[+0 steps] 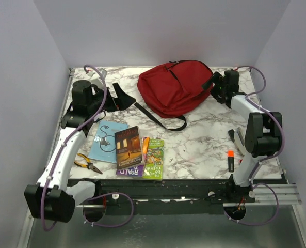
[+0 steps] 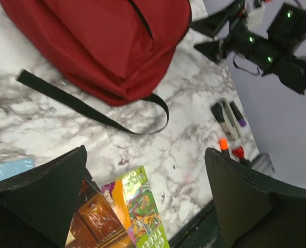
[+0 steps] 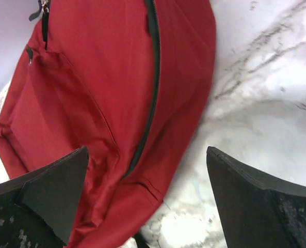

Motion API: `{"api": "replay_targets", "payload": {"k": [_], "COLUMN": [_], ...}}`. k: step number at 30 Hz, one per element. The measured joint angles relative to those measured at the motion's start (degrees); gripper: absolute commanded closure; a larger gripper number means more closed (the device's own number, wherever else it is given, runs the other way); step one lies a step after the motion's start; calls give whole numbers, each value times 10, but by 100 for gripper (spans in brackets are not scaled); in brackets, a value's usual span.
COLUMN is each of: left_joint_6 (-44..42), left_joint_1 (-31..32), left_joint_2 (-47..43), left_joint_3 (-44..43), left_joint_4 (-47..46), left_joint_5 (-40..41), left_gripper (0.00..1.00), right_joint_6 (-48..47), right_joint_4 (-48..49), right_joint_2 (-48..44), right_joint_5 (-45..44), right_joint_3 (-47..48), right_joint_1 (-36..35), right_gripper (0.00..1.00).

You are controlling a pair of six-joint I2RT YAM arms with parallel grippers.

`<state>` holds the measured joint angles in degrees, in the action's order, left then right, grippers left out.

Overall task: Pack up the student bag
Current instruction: Adjust the student bag at the center of the board.

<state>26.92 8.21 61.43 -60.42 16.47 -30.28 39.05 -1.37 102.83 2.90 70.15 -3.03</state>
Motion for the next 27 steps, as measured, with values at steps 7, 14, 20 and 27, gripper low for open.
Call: {"api": "replay_targets", "payload": {"k": [7,14,20,27], "left_joint_6": [42,58,66,82], "left_joint_1": [0,0,1,10], "left_joint_2": [111,124,131,137], "left_joint_3": [-18,-18,-18,-18], "left_joint_4": [25,30,29,19], "left_joint_5": [-115,-152,-169,-188], "left_gripper": [1,2,2,2], "right_joint_6": [46,80,14,-103], "right_joint_4": [45,114,76,-21], "right_joint_2": [106,120,64,-22], "right_joint_5": [73,109,110,68], "right_joint_3": [54,-19,-77,-111], "right_joint_1": [3,0,0,7], "right_gripper": [39,91,94,96]}}
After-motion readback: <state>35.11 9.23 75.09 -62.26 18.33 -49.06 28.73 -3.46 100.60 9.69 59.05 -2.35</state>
